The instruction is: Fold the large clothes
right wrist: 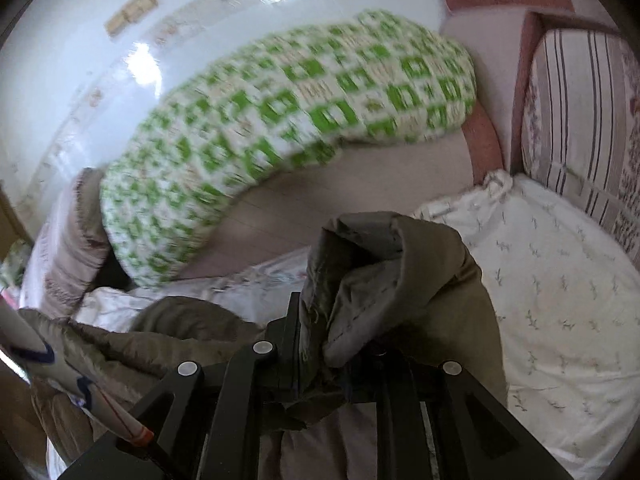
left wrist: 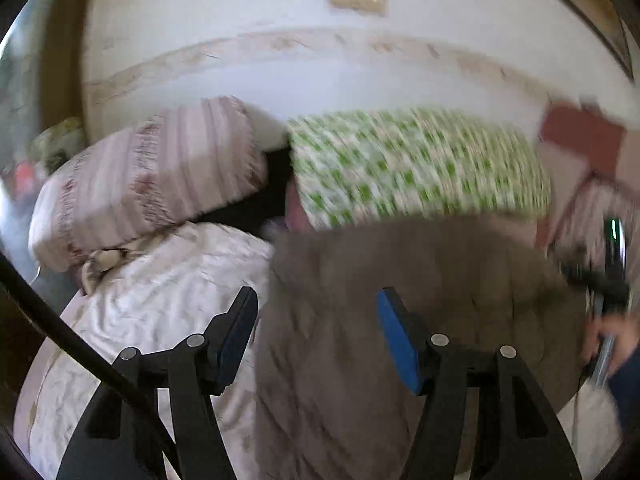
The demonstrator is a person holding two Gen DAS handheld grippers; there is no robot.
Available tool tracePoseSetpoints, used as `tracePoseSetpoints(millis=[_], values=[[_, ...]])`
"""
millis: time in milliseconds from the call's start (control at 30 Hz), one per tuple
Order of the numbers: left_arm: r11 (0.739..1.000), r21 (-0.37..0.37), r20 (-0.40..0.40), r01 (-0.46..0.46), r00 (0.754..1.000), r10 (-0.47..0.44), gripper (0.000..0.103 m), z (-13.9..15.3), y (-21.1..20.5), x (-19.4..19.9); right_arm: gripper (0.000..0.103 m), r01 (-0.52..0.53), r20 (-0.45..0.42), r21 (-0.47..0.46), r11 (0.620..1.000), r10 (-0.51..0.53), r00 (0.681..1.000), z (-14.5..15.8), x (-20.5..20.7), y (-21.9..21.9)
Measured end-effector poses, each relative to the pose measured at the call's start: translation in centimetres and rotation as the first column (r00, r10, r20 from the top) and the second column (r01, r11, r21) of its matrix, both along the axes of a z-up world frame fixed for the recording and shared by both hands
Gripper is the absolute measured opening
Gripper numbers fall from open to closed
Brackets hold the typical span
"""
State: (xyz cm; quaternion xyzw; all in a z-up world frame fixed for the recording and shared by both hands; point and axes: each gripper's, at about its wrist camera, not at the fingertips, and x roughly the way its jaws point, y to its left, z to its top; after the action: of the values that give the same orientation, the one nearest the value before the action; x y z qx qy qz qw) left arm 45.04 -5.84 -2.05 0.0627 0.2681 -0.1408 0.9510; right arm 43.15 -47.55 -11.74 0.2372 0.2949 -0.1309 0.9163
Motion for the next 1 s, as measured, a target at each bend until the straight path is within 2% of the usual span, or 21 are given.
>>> tracePoseSetpoints(millis=[100,167,233,267,333,467,533,600,667,733,767,800,867,933,1000], values=[[0.992,0.084,-0.081,0.090,0.993,-0.083,0.062,-5.7,-4.6,1.6,0.021,0.013,-0.033,0.049,0.999,-0.011,0.999,-2.1,1.4,-1.1],[0.986,0.144,-0.104,0.088,0.992,-0.073,0.062,-8.8,-7.1,3.2,0.026,-0.004,-0.023,0.103,0.995,0.007,1.000,-2.7,1.4,-1.8],[0.986,0.136,-0.158,0.091,0.985,-0.068,0.062,-10.9,-8.4,4.9,0.033,-0.022,0.012,0.127,0.992,0.021,1.000,-2.3,0.3,-1.9],[0.988,0.134,-0.176,0.071,0.983,-0.047,0.062,-11.9,-8.7,5.9,0.040,-0.034,0.027,0.130,0.991,0.031,0.999,-2.0,-0.3,-1.8],[0.991,0.125,-0.193,0.047,0.981,-0.022,0.066,-13.1,-9.0,7.2,0.047,-0.067,0.076,0.110,0.992,0.059,0.995,-0.7,-2.2,-1.0],[0.985,0.170,-0.218,0.013,0.976,0.025,0.070,-15.2,-9.8,9.2,0.047,-0.106,0.142,0.005,0.994,0.105,0.984,1.3,-6.3,1.7],[0.980,0.201,-0.217,-0.005,0.975,0.050,0.071,-15.7,-10.2,10.0,0.047,-0.104,0.117,-0.048,0.993,0.109,0.987,1.2,-7.4,3.3],[0.967,0.251,-0.217,-0.031,0.972,0.088,0.075,-16.3,-10.8,10.4,0.047,-0.094,0.054,-0.072,0.993,0.098,0.994,-0.5,-7.7,5.1],[0.955,0.288,-0.226,-0.063,0.965,0.132,0.076,-16.0,-11.1,10.4,0.047,-0.081,-0.056,-0.064,0.995,0.077,0.995,-3.5,-6.9,6.6],[0.958,0.272,-0.231,-0.085,0.961,0.151,0.075,-14.9,-10.8,9.1,0.047,-0.100,-0.222,-0.102,0.990,0.075,0.972,-7.3,-5.6,7.9],[0.967,0.241,-0.232,-0.080,0.963,0.137,0.074,-14.4,-10.6,8.0,0.047,-0.087,-0.237,-0.107,0.990,0.059,0.970,-7.8,-6.2,8.1],[0.977,0.201,-0.223,-0.064,0.969,0.109,0.074,-13.4,-10.3,6.0,0.047,-0.068,-0.195,-0.083,0.994,0.050,0.980,-7.1,-7.5,8.2],[0.984,0.168,-0.178,-0.066,0.979,0.096,0.074,-11.9,-9.0,2.3,0.047,-0.074,-0.121,-0.028,0.997,0.070,0.990,-5.2,-9.4,8.3],[0.987,0.143,-0.153,-0.071,0.984,0.093,0.074,-11.0,-7.8,-0.8,0.047,-0.057,-0.065,-0.046,0.997,0.054,0.996,-3.0,-11.3,9.1],[0.990,0.110,-0.138,-0.089,0.985,0.104,0.074,-10.4,-6.5,-3.8,0.047,-0.081,-0.014,-0.058,0.995,0.080,0.997,-1.4,-13.1,10.9]])
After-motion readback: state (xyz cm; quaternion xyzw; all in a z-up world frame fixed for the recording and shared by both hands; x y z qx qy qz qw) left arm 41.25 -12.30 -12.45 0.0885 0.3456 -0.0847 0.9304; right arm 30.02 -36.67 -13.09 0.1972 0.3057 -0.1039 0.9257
